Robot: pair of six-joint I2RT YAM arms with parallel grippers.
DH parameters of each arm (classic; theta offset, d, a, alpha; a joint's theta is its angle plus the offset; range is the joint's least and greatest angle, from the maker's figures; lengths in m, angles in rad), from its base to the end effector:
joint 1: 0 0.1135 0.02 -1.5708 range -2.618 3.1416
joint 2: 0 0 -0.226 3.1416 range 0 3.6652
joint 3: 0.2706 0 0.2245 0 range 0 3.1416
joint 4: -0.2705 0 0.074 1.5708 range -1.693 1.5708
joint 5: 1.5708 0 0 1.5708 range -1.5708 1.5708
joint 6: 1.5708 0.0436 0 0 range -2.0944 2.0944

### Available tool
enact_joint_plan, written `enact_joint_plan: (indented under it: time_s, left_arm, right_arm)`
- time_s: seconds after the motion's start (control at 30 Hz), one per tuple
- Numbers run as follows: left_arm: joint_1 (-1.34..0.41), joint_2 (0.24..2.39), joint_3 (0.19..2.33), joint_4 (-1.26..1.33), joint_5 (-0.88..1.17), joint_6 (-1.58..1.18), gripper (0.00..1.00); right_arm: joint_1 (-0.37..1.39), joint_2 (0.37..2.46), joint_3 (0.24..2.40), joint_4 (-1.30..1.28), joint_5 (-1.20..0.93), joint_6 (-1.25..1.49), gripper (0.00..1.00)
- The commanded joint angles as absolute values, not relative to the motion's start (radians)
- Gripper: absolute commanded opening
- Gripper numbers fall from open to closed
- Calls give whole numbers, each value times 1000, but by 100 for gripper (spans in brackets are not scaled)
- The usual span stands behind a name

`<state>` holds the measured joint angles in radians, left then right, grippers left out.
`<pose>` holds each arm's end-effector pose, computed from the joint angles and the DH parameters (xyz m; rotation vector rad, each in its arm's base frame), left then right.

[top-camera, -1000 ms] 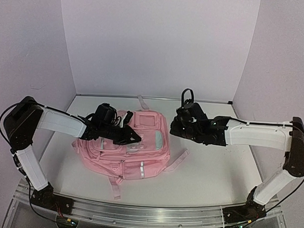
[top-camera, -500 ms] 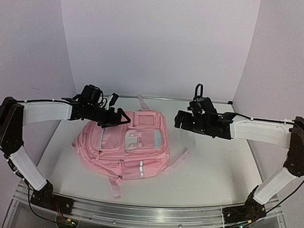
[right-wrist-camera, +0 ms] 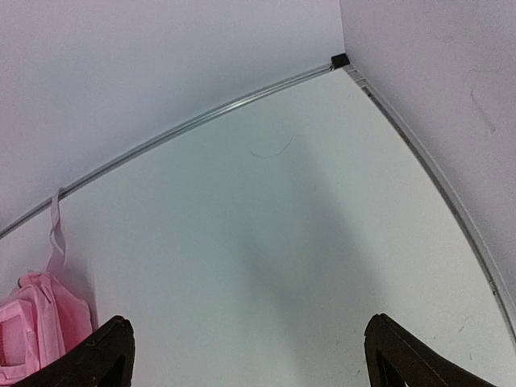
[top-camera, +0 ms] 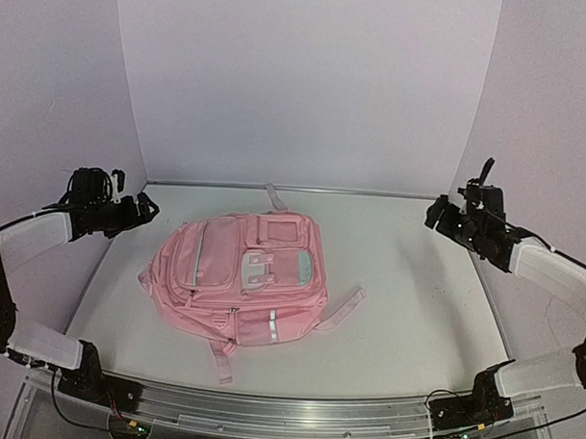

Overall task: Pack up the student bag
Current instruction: Reset both arms

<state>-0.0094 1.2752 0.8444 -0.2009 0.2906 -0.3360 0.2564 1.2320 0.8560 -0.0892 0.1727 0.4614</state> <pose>0.2691 -0.0150 0.2255 -0.1976 2.2100 -0.5119 0.2657 0.0619 0.2506 0.3166 2.0148 0.2763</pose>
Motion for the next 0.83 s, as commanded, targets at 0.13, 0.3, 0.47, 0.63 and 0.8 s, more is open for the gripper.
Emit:
enact_joint_plan:
  time_s: [0.13,0.3,0.47,0.63,0.8]
  left_arm:
    - [-15,988,645,64,-26,-249,100]
    - [-16,918,508,188,-77,-230,100]
    - [-15,910,447,217,-96,-228,100]
    - [-15,893,425,243,-81,-224,100]
    - [-16,881,411,258,-87,-224,100]
  right_arm:
    - [254,834,592,295,234,254,98]
    - [254,715,416,436,256,214,98]
    - [254,671,306,510,269,221,98]
    - [254,667,285,529,275,224,98]
    - [254,680,288,535,268,217,98]
